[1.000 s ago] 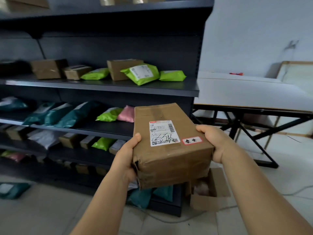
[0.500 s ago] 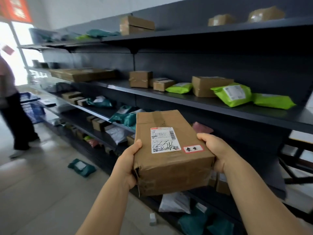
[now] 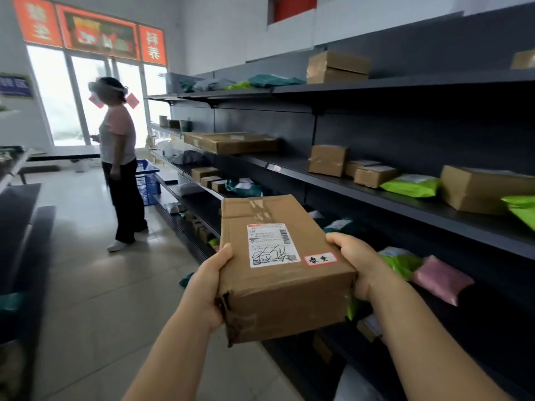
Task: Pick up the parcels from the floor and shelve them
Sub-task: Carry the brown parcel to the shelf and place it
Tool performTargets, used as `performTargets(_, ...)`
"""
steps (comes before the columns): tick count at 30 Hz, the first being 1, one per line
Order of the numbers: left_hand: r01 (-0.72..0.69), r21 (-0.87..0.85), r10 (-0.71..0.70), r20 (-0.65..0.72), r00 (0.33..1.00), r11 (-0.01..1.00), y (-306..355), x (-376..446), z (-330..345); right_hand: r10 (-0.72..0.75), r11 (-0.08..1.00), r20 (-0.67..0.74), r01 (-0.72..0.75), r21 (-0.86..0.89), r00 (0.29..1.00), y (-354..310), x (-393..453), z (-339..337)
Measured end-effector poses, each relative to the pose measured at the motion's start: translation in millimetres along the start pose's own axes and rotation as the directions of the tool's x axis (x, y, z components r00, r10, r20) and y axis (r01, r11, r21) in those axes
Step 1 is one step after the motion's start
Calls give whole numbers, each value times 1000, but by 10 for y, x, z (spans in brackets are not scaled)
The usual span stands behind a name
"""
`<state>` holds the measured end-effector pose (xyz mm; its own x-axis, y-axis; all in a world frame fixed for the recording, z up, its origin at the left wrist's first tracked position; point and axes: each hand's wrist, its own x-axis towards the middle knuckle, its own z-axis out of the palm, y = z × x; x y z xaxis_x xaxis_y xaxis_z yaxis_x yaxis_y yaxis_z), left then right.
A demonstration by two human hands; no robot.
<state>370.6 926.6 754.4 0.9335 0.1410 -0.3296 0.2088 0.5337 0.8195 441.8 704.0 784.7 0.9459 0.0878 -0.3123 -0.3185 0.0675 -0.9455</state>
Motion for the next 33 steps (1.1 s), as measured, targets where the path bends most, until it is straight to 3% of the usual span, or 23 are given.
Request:
performTargets(8, -86, -38, 84, -68, 994, 996, 410, 658, -491, 32, 999, 134, -27, -36, 991, -87, 889, 769)
performTargets(24, -175, -57, 167, -123, 978, 983, 1623, 2879, -780, -2, 999, 194, -8, 50, 981, -822, 3044, 1891)
performTargets(30, -212, -53, 211, -31, 977, 976, 2018, 3533, -625, -117, 988, 107, 105, 116, 987, -1221, 3492, 1983)
performTargets(33, -280, -32, 282, 81, 956, 959, 2208, 3899, -490, -162, 972, 20, 156, 177, 987, -1419, 3733, 2001)
